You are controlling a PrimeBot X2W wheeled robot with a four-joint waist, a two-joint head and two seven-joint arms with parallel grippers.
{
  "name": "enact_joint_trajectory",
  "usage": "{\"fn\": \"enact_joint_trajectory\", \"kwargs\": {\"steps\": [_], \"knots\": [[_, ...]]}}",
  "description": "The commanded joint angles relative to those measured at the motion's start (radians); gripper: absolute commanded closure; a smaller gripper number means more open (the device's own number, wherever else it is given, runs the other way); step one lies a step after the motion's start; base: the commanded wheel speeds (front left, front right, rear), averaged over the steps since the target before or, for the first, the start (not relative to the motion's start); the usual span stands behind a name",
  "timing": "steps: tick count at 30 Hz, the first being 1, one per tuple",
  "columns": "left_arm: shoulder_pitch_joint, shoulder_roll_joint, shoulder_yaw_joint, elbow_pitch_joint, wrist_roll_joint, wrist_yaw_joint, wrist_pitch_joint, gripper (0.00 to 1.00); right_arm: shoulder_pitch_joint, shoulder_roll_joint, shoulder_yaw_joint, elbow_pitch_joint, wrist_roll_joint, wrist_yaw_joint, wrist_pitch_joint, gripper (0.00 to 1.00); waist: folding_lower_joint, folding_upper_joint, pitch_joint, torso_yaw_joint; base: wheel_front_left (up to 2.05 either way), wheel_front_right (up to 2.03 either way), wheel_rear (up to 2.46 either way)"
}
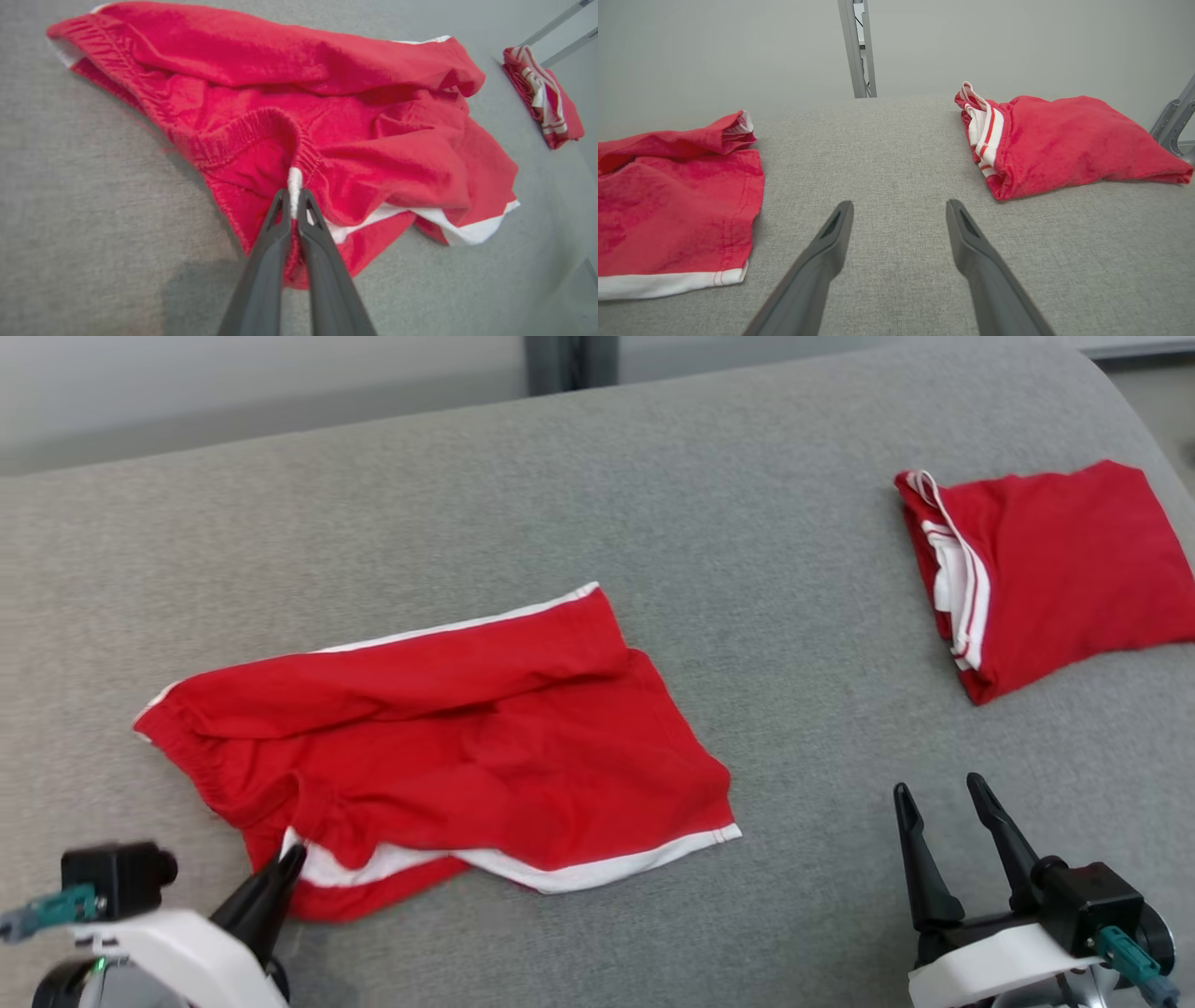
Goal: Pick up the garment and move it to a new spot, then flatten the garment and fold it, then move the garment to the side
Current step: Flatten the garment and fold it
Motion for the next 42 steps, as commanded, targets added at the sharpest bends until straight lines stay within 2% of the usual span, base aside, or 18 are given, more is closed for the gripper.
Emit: {"fn": "enact_joint_trajectory", "kwargs": {"steps": [1, 9, 10, 11, 12, 13, 17, 19, 23, 26, 29, 34, 42], "knots": [[0.016, -0.006, 0.005, 0.009, -0.007, -0.004, -0.011, 1.00, 0.007, -0.005, -0.002, 0.002, -0.007, 0.000, -0.005, 0.00, 0.0000, 0.0000, -0.024, 0.025, 0.00, 0.00, 0.00], [0.098, -0.076, -0.008, 0.139, -0.062, -0.077, -0.119, 1.00, 0.028, -0.005, -0.005, 0.019, -0.034, 0.000, -0.005, 0.00, 0.0000, 0.0000, -0.075, 0.087, 0.00, 0.00, 0.00], [0.098, -0.084, -0.010, 0.160, -0.067, -0.081, -0.130, 0.89, 0.032, -0.005, -0.006, 0.021, -0.037, 0.000, -0.005, 0.00, 0.0000, 0.0000, -0.082, 0.093, 0.00, 0.00, 0.00], [0.095, -0.088, -0.009, 0.174, -0.063, -0.086, -0.149, 0.69, 0.037, -0.005, -0.007, 0.024, -0.042, 0.000, -0.005, 0.00, 0.0000, 0.0000, -0.088, 0.097, 0.00, 0.00, 0.00], [0.089, -0.094, -0.007, 0.184, -0.056, -0.090, -0.173, 0.25, 0.040, -0.005, -0.007, 0.026, -0.044, 0.000, -0.005, 0.00, 0.0000, 0.0000, -0.095, 0.102, 0.00, 0.00, 0.00], [0.084, -0.105, -0.007, 0.194, -0.056, -0.098, -0.196, 0.00, 0.043, -0.005, -0.009, 0.028, -0.046, 0.000, -0.005, 0.00, 0.0000, 0.0000, -0.102, 0.105, 0.00, 0.00, 0.00], [0.102, -0.122, 0.009, 0.181, -0.051, -0.120, -0.300, 0.00, 0.055, -0.005, -0.011, 0.027, -0.058, 0.000, -0.005, 0.00, 0.0000, 0.0000, -0.144, 0.106, 0.00, 0.00, 0.00], [0.126, -0.127, 0.028, 0.156, -0.023, -0.117, -0.377, 0.00, 0.070, -0.005, -0.022, 0.020, -0.067, 0.000, -0.005, 0.00, 0.0000, 0.0000, -0.172, 0.103, 0.00, 0.00, 0.00], [0.175, -0.137, 0.048, 0.117, 0.056, -0.079, -0.499, 0.00, 0.102, -0.005, -0.067, -0.011, -0.092, 0.000, -0.005, 0.00, 0.0000, 0.0000, -0.229, 0.104, 0.00, 0.00, 0.00], [0.209, -0.111, 0.041, 0.116, 0.166, -0.035, -0.566, 0.00, 0.126, -0.005, -0.095, -0.045, -0.118, 0.000, -0.005, 0.00, 0.0000, 0.0000, -0.265, 0.102, 0.00, 0.00, 0.00], [0.221, -0.108, 0.022, 0.136, 0.263, 0.011, -0.608, 0.00, 0.152, -0.017, -0.128, -0.067, -0.133, 0.000, -0.005, 0.00, 0.0000, 0.0000, -0.295, 0.106, 0.00, 0.00, 0.00], [0.230, -0.130, 0.021, 0.184, 0.355, 0.050, -0.645, 0.00, 0.175, -0.020, -0.156, -0.075, -0.137, 0.000, -0.005, 0.00, 0.0000, 0.0000, -0.333, 0.111, 0.00, 0.00, 0.00], [0.212, -0.164, 0.047, 0.251, 0.404, -0.010, -0.651, 0.00, 0.185, -0.011, -0.137, -0.037, -0.148, 0.000, -0.005, 0.00, 0.0000, 0.0000, -0.351, 0.125, 0.00, 0.00, 0.00]]}}
